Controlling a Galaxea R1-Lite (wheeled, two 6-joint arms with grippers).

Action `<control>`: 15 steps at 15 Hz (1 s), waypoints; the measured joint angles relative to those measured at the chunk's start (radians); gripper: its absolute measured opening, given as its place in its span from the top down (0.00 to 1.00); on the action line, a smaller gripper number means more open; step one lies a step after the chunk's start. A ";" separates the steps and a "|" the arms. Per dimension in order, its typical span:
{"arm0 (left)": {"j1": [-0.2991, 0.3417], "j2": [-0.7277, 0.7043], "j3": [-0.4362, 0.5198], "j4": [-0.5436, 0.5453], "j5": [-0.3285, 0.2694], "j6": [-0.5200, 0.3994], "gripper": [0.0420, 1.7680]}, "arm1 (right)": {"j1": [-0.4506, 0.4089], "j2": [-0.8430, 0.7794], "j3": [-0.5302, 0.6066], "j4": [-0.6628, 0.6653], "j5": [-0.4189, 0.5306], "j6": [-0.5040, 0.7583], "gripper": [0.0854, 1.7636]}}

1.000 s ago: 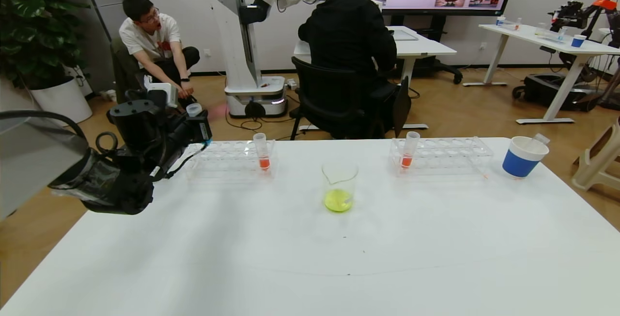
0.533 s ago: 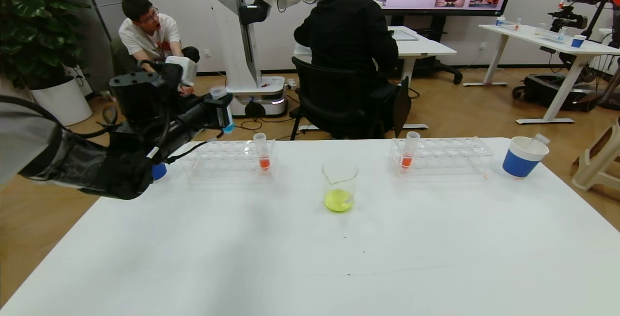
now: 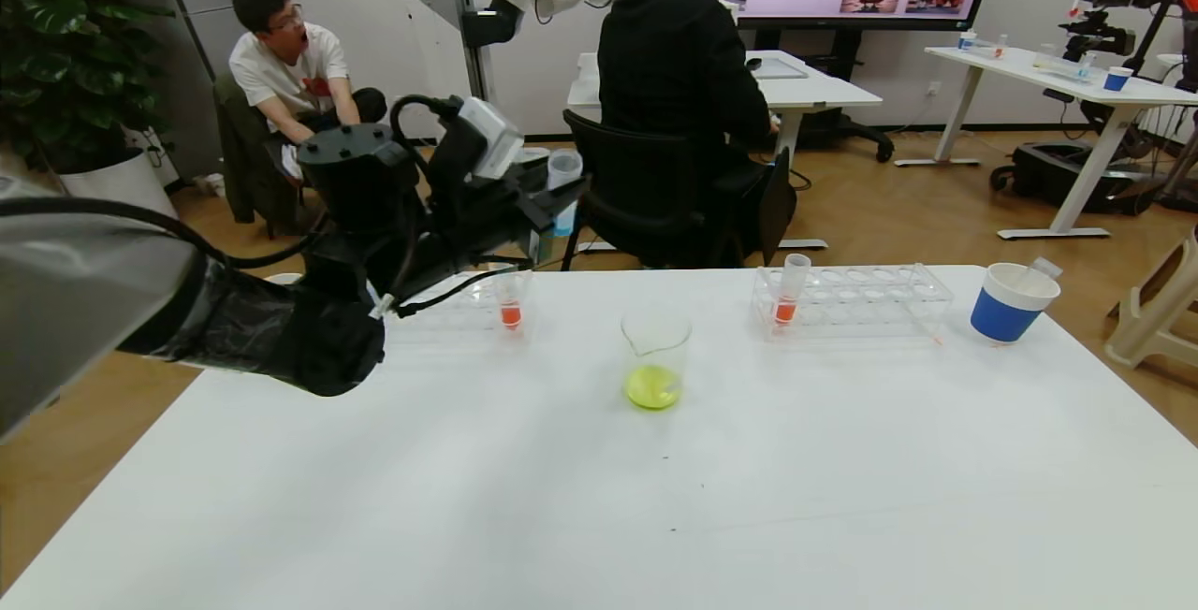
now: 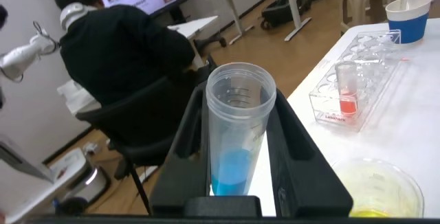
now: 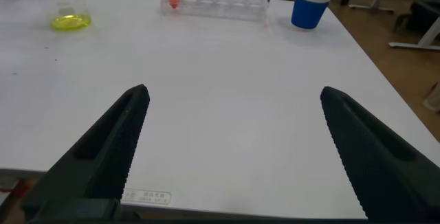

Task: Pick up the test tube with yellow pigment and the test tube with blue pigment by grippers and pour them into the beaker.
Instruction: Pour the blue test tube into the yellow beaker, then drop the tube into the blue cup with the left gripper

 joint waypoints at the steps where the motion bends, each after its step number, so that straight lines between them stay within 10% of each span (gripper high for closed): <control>1: -0.021 0.028 -0.011 -0.032 -0.004 0.041 0.74 | 0.000 0.000 0.000 0.000 0.000 0.000 0.02; 15: -0.091 0.289 -0.167 -0.166 -0.262 0.591 0.74 | 0.000 0.000 0.000 0.000 0.000 0.000 0.02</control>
